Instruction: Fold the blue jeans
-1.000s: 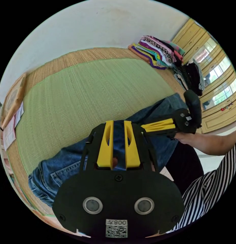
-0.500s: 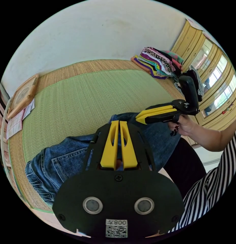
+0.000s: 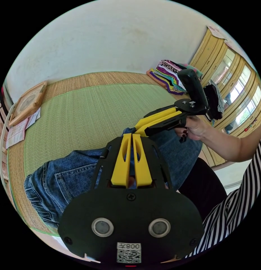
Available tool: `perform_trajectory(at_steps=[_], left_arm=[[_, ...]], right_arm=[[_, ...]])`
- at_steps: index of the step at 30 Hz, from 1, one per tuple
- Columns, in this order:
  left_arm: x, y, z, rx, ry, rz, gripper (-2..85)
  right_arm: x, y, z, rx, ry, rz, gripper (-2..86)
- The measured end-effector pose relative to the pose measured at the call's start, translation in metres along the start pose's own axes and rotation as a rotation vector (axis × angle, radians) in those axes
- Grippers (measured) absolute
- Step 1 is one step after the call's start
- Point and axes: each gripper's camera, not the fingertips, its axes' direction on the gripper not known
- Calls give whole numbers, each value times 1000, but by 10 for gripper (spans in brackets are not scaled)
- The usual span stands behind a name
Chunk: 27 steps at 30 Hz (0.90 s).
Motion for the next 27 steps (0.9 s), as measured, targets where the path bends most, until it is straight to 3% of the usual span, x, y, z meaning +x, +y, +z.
perform_trajectory(at_steps=[6,10,18,20,24,27], left_arm=[[-27,23,-15,-15,9,-2,5],[-51,45,-39,-10,-27,-39,7],[-198,134,-151,120,-317,-488,59],[-247,159,-163,115,-300,-632,78],[-291,183,-144,-14,-172,-737,76],[-300,193,-149,5,-142,-751,46]], right_arm=[[7,-24,14,-59,-41,-50,66],[35,-32,26,-78,-171,51,41],[41,-32,23,-8,-164,92,18],[40,-34,23,3,-153,103,16],[42,-38,23,10,-146,129,13],[42,-41,22,16,-129,145,11]])
